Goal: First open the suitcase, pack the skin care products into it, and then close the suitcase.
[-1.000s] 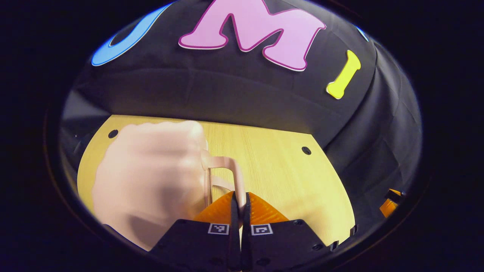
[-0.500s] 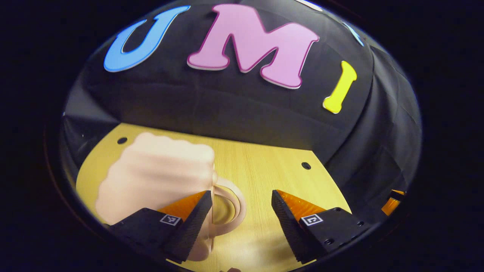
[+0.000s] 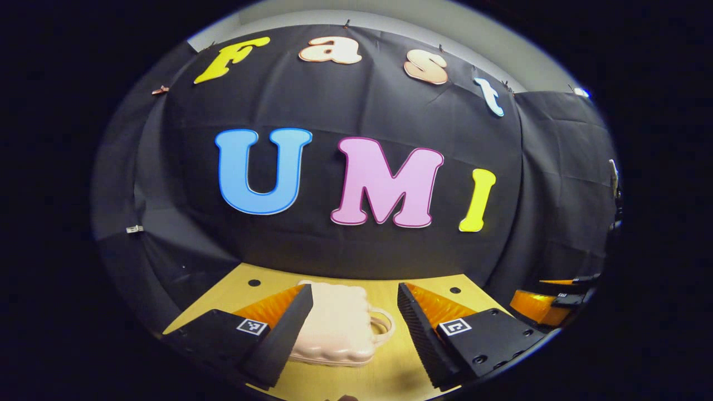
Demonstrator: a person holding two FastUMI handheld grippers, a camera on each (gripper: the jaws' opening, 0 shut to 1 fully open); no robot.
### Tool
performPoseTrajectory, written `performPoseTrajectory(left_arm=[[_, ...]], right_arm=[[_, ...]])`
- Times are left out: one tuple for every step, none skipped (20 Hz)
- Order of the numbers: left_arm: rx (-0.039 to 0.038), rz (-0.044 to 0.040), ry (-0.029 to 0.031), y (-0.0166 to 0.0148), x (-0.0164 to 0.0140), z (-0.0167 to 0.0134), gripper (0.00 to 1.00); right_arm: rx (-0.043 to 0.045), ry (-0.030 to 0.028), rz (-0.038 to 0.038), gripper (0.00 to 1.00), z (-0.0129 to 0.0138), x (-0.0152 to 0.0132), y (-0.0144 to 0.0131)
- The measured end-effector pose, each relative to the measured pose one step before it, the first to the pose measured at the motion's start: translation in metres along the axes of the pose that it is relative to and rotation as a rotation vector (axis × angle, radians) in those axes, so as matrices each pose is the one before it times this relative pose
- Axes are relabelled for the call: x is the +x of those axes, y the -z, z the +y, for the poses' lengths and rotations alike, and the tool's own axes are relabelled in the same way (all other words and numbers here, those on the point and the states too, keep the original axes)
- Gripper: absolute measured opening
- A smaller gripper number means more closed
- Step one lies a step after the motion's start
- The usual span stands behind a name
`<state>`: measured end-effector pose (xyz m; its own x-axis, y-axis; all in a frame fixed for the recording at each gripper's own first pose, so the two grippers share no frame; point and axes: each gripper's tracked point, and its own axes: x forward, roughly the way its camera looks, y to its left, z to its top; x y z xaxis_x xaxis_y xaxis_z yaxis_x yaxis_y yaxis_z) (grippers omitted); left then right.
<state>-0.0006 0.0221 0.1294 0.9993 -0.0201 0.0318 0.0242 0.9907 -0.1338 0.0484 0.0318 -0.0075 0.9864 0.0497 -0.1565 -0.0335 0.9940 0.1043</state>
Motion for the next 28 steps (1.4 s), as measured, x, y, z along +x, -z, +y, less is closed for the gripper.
performPoseTrajectory(left_arm=[[0.00508, -0.01323, -0.00481, -0.00164, -0.01469, 0.00933, 0.96], [0.00883, -0.01788, -0.00626, -0.00153, -0.01256, 0.00912, 0.96], [0.0185, -0.02037, -0.00344, -0.00053, -0.01103, 0.00875, 0.96], [0.01384, -0.00428, -0.00762, 0.00067, -0.00603, 0.00641, 0.96], [0.00705, -0.00229, -0.00833, 0.00334, -0.00472, 0.00582, 0.96], [-0.00469, 0.00184, 0.00037, 0.00108, -0.00373, 0.00263, 0.96], [-0.01057, 0.00498, 0.00299, 0.00095, -0.00488, -0.00042, 0.96], [-0.00977, 0.00905, 0.00499, 0.00265, -0.00384, 0.00098, 0.96], [-0.00478, 0.00982, 0.00636, 0.00458, -0.0041, -0.00012, 0.96], [0.00199, 0.00486, -0.00038, 0.0026, -0.00224, 0.00178, 0.96], [0.00248, 0.0043, -0.00018, 0.00217, -0.00117, 0.00167, 0.96], [0.00229, 0.00481, 0.00385, 0.00191, -0.00179, -0.00068, 0.96], [0.00193, 0.00188, -0.00028, 0.00185, -0.00055, -0.00135, 0.96], [0.00141, 0.00127, 0.00258, -0.00001, -0.00026, -0.00212, 0.96], [0.00175, -0.00095, 0.00215, 0.00045, -0.00097, -0.00188, 0.96], [0.00488, -0.00431, -0.00116, -0.0012, -0.00139, -0.00107, 0.96], [0.00947, -0.00402, -0.00274, -0.00059, -0.0009, -0.00066, 0.96], [0.01403, -0.00543, -0.00513, -0.00138, -0.00093, -0.00015, 0.96], [0.0166, -0.0075, -0.006, -0.00221, 0.00076, 0.00071, 0.96], [0.01943, -0.00371, -0.00388, 0.00034, -0.00045, -0.00044, 0.96], [0.02048, -0.00233, -0.00025, 0.00102, -0.00046, -0.00207, 0.96], [0.01551, 0.00089, 0.00038, 0.00186, -0.00012, -0.00188, 0.96], [0.00519, 0.00451, 0.00494, 0.00076, 0.00201, -0.00286, 0.96], [-0.01427, 0.01795, 0.01266, 0.00379, 0.00445, -0.00251, 0.96], [-0.00933, 0.00565, 0.00133, 0.00213, 0.00056, 0.00075, 0.96], [-0.00747, 0.00006, 0.00171, 0.00245, -0.00077, 0.00059, 0.96], [-0.00061, -0.0027, 0.00091, 0.00094, -0.00022, 0.00021, 0.96], [0.006, -0.00432, -0.00264, -0.00032, -0.00119, 0.00144, 0.96]], right_arm=[[0.0011, -0.00193, -0.02456, 0.98, 0.00839, -0.00827, -0.00464], [-0.00008, 0.00448, -0.03263, 0.98, 0.00538, -0.00969, -0.00566], [-0.00322, 0.00583, -0.03959, 0.98, 0.00653, -0.01035, -0.00537], [-0.00532, 0.00101, -0.02148, 0.97, 0.00515, -0.00585, -0.00106], [-0.00374, -0.00348, 0.00144, 0.98, 0.00507, -0.0062, 0.00348], [-0.00164, -0.00621, 0.01387, 0.97, 0.00518, -0.00521, 0.0063], [-0.0008, 0.00129, 0.01358, 0.97, 0.00134, -0.00571, 0.00443], [0.00216, 0.00628, 0.00723, 0.97, 0.00062, -0.0044, 0.0035], [0.00481, 0.00692, 0.00175, 0.98, -0.0005, -0.00555, 0.00117], [0.00582, 0.0088, 0.00005, 0.97, -0.00046, -0.004, 0.00157], [0.00261, 0.00628, 0.00207, 0.97, -0.00059, -0.00266, 0.00231], [-0.00163, 0.00483, 0.00206, 0.97, -0.00017, -0.00293, 0.00145], [-0.00335, 0.00411, 0.00171, 0.97, -0.00068, -0.00172, 0.00155], [-0.00161, 0.00208, 0.00126, 0.97, -0.00012, -0.00052, 0.00061], [0.0008, 0.00068, -0.00001, 0.97, -0.00039, -0.0006, 0.00009], [0.00246, 0.00006, -0.00197, 0.98, 0.00005, 0.00028, -0.00121], [0.00308, -0.00042, -0.002, 0.97, 0.00019, 0.00101, -0.00024], [0.00152, -0.00187, -0.00172, 0.97, 0.00087, 0.00142, -0.00064], [0.00014, -0.00015, -0.00366, 0.97, 0.00084, 0.00017, -0.00149], [-0.00015, -0.00051, -0.00435, 0.97, 0.00036, 0.00084, -0.00163], [-0.00112, -0.0013, -0.00251, 0.97, 0.00084, -0.00003, -0.00032], [-0.00418, -0.00099, -0.0007, 0.98, 0.00171, -0.00053, 0.00135], [-0.00609, 0.00206, 0.00226, 0.98, -0.0001, -0.00017, 0.00284], [-0.00581, -0.00188, 0.00863, 0.98, 0.00205, -0.0013, 0.00409], [0.002, -0.00381, 0.01018, 0.98, 0.00276, -0.00083, 0.00542], [0.00199, -0.00653, 0.00707, 0.98, 0.00357, -0.00181, 0.00306], [-0.00068, -0.00887, 0.00863, 0.98, 0.00438, -0.00136, 0.0039], [-0.00492, -0.00998, 0.00633, 0.97, 0.00383, -0.00022, 0.00332]])
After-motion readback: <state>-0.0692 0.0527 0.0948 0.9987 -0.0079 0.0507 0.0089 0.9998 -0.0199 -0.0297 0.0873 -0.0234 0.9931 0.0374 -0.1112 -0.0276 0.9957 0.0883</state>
